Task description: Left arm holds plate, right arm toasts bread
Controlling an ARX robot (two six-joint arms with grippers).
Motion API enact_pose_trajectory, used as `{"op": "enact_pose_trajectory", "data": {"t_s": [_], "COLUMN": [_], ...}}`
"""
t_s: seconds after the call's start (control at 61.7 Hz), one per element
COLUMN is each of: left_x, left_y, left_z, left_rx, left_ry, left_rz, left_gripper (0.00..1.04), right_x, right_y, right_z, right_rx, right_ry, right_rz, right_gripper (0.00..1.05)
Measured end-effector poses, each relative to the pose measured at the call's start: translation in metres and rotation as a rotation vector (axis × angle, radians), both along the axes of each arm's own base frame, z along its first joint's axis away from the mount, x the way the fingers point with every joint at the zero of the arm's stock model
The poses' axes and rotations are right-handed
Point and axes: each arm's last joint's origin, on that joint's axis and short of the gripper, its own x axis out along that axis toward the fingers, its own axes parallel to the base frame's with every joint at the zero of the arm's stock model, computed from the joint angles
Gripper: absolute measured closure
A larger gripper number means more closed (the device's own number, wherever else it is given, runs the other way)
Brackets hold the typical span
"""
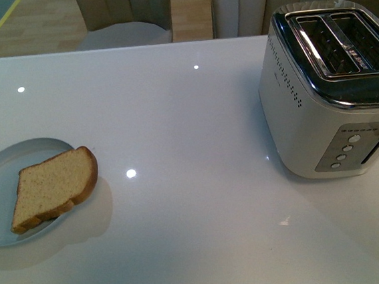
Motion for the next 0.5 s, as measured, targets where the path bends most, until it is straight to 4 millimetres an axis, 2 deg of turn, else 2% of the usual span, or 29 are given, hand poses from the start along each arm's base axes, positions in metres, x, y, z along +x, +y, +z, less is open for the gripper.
{"op": "enact_pose_trajectory", "data": {"t_s": [0.503], "left_x": [0.0000], "left_y": [0.0000], "left_z": [0.0000], "left_rx": [0.000], "left_ry": [0.000], "left_rz": [0.000], "left_gripper": [0.07], "right_x": [0.0000], "right_y": [0.0000], "right_z": [0.0000], "right_rx": [0.000], "right_ry": [0.000], "right_rz": [0.000], "right_gripper": [0.09]}}
